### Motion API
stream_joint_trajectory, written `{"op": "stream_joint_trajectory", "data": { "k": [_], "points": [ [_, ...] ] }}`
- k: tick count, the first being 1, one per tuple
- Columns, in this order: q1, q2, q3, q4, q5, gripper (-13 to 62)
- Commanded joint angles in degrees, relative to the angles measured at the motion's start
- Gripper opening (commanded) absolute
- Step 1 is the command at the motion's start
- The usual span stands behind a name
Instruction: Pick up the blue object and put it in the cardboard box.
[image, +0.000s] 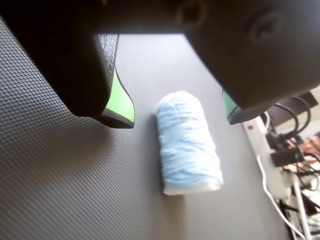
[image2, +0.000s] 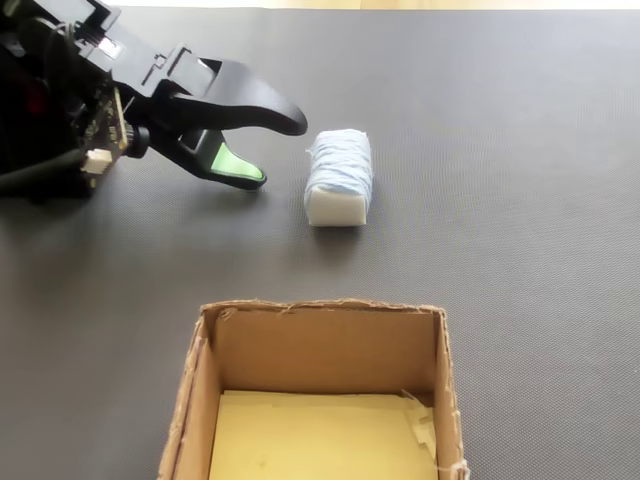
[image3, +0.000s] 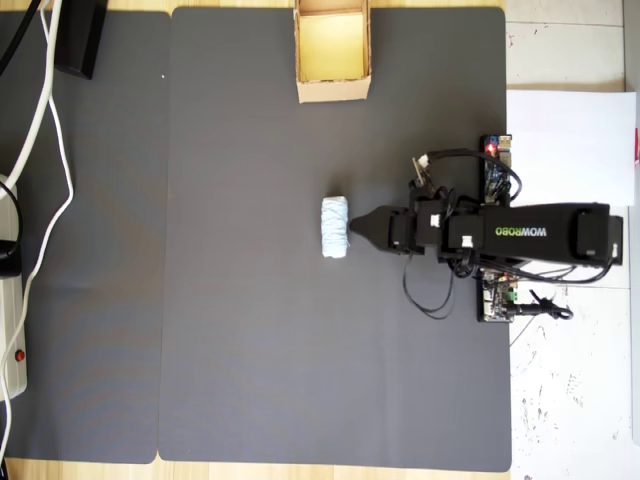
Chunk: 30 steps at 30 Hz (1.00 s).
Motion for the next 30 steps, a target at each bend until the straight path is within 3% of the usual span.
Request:
{"op": "stream_joint_trajectory", "data": {
  "k": [1,17,24,30],
  "points": [
    [0.7,5.0,2.1,-4.8,2.5,34.6],
    [1.6,5.1,-0.4,-1.7,7.9,33.5],
    [-1.6,4.5,-12.4,15.6,5.4,33.5],
    [-3.0,0.5,-18.5,19.4,5.4,33.4]
  ]
}}
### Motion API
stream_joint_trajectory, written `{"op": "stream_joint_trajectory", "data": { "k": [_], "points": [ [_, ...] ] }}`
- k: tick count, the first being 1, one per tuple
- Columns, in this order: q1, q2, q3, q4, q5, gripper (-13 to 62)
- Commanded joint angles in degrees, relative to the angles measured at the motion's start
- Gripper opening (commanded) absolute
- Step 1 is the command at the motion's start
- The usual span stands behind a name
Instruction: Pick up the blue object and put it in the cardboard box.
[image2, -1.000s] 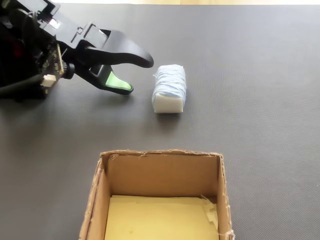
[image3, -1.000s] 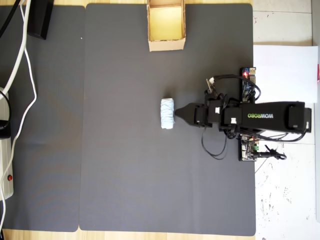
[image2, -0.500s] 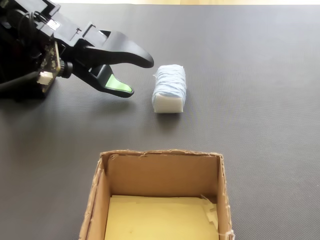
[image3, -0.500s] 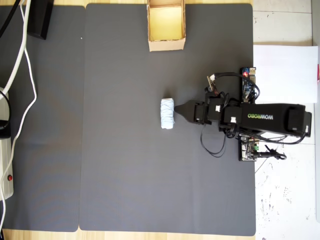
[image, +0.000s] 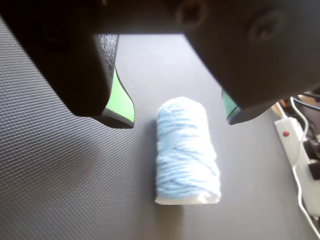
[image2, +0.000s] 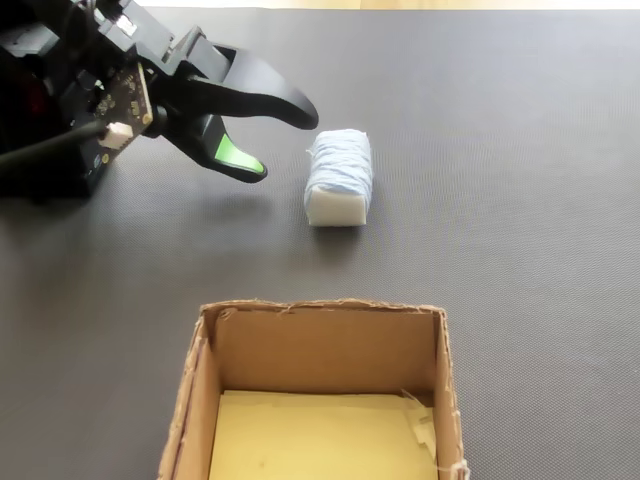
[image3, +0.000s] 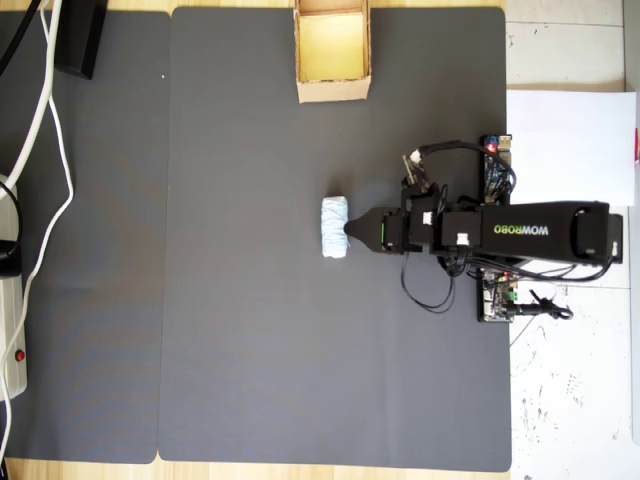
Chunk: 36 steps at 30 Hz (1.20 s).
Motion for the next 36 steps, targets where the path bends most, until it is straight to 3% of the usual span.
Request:
{"op": "stream_joint_trajectory", "data": {
  "k": [1,12,36],
  "points": [
    [-0.5,-0.4,-5.6,0.2,0.5,33.3],
    [-2.5,-23.0,-22.9,10.1,0.5,33.3],
    [-4.0,-41.6,-30.8,10.4,1.2,30.4]
  ]
}}
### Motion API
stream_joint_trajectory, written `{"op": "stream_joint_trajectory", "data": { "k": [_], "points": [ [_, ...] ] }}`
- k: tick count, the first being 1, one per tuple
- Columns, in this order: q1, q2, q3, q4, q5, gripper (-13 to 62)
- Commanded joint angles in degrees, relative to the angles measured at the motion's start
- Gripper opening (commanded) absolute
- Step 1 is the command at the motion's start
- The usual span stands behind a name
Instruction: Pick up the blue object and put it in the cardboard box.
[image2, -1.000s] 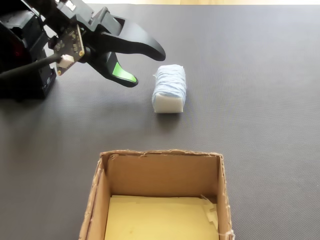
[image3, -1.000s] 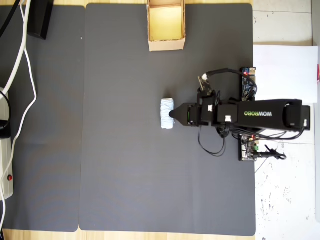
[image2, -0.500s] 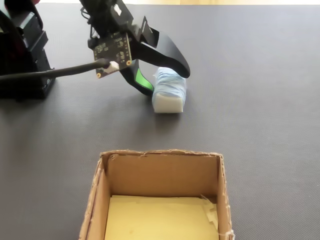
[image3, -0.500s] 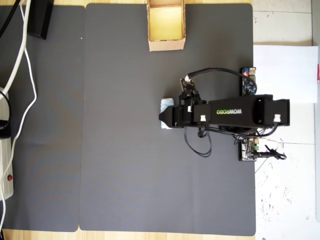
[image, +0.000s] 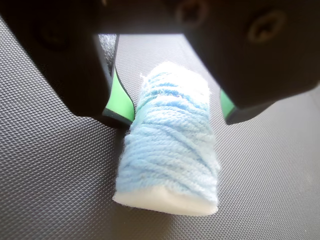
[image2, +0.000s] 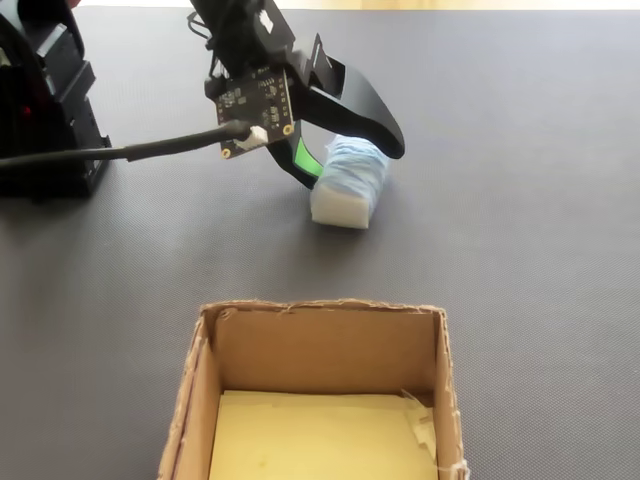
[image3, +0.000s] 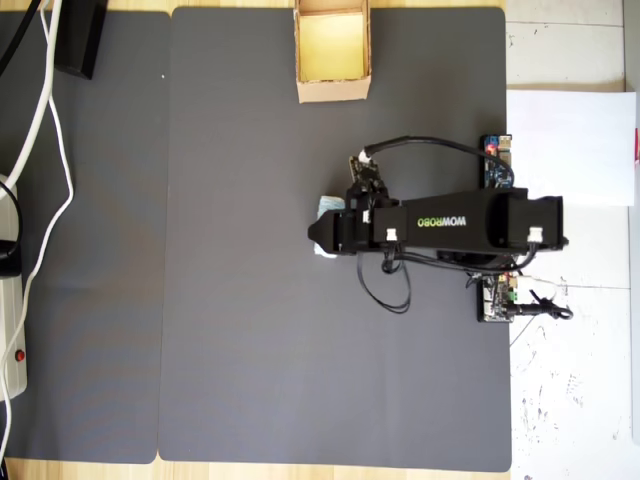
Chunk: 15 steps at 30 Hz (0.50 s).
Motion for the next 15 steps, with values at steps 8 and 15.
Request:
{"op": "stream_joint_trajectory", "data": {
  "k": [8,15],
  "points": [
    [-0.7,-0.8,3.1,-11.5,1.8,13.7],
    [-0.4,3.6,10.4,-25.0,1.9,7.5]
  ]
}}
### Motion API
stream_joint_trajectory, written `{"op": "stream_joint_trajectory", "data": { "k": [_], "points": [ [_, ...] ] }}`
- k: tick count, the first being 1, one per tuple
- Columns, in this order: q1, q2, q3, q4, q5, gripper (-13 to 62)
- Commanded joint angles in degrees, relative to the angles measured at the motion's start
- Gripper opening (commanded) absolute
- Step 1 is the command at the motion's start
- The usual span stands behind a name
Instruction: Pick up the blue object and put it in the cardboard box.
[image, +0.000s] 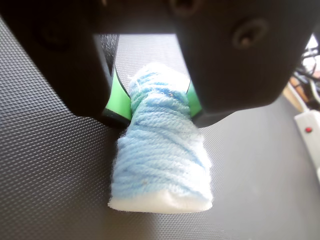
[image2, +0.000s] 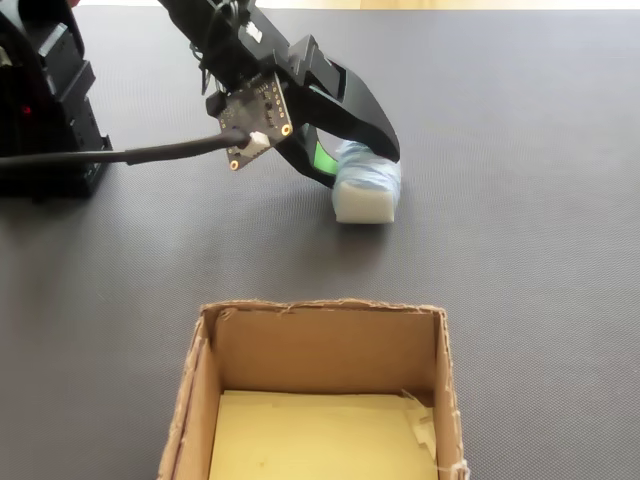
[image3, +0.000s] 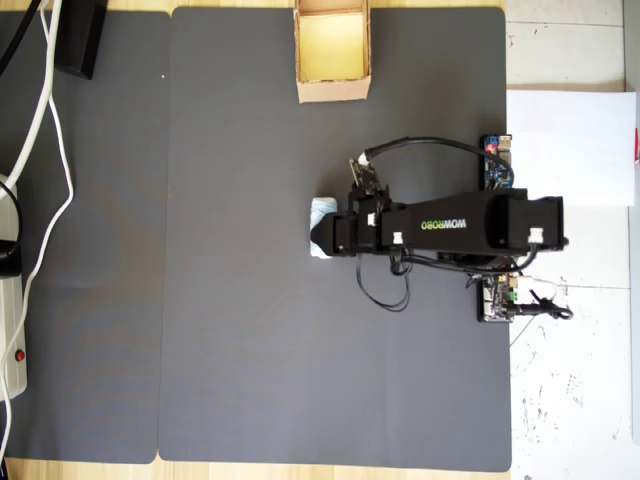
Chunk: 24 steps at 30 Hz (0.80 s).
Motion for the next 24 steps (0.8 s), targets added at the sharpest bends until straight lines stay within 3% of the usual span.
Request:
{"op": "stream_joint_trajectory", "data": {
  "k": [1,14,24],
  "points": [
    [0.0,2.0,1.5,-4.5,1.4,7.5],
    [2.8,18.0,14.8,-21.8,1.0,7.5],
    [6.5,29.5,18.1,-24.3,-1.0,7.6]
  ]
}}
